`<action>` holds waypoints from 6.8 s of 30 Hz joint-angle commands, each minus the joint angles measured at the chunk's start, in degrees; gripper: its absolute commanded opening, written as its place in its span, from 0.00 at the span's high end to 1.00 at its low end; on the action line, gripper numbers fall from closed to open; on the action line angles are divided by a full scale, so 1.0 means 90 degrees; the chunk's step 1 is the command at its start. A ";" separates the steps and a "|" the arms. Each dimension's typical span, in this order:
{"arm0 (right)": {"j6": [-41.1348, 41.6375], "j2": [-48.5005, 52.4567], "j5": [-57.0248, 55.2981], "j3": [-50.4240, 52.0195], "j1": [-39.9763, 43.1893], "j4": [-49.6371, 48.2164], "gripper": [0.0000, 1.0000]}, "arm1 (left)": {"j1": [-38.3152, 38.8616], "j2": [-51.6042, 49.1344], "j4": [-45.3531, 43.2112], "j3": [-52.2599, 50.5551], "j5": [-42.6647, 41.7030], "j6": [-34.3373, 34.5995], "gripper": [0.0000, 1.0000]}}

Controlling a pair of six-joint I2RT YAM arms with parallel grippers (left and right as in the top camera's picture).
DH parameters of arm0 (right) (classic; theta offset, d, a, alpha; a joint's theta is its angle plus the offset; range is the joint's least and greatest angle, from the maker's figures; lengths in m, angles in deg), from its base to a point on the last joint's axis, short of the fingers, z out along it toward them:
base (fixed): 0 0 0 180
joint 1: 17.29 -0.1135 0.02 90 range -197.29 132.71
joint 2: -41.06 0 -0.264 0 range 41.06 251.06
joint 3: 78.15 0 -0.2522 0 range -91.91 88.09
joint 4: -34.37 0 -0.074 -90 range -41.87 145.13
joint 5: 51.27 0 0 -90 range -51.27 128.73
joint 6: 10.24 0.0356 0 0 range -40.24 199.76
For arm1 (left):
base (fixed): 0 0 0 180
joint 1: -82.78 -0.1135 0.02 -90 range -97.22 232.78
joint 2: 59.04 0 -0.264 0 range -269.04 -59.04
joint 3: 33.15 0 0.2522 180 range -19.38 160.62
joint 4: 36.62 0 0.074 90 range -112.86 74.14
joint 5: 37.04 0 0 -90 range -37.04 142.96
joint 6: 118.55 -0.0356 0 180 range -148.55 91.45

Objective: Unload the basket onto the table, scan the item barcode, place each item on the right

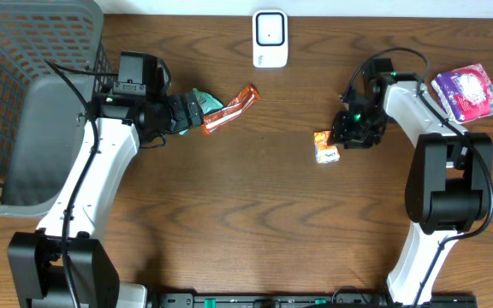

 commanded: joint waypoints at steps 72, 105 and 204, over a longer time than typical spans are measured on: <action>-0.0214 0.0806 -0.1685 -0.2227 0.2273 -0.1127 0.99 | -0.0019 0.0046 0.0019 0.0015 0.0044 -0.0012 0.02; 0.0211 -0.2047 0.1146 -0.2295 0.1936 0.0355 0.01 | -0.0019 0.0049 0.0017 0.0015 0.0044 -0.0012 0.02; 0.0206 -0.2025 0.1042 -0.2293 0.1899 0.0906 0.01 | 0.1501 -0.2756 -0.1928 -0.0070 -0.1039 -0.2067 0.36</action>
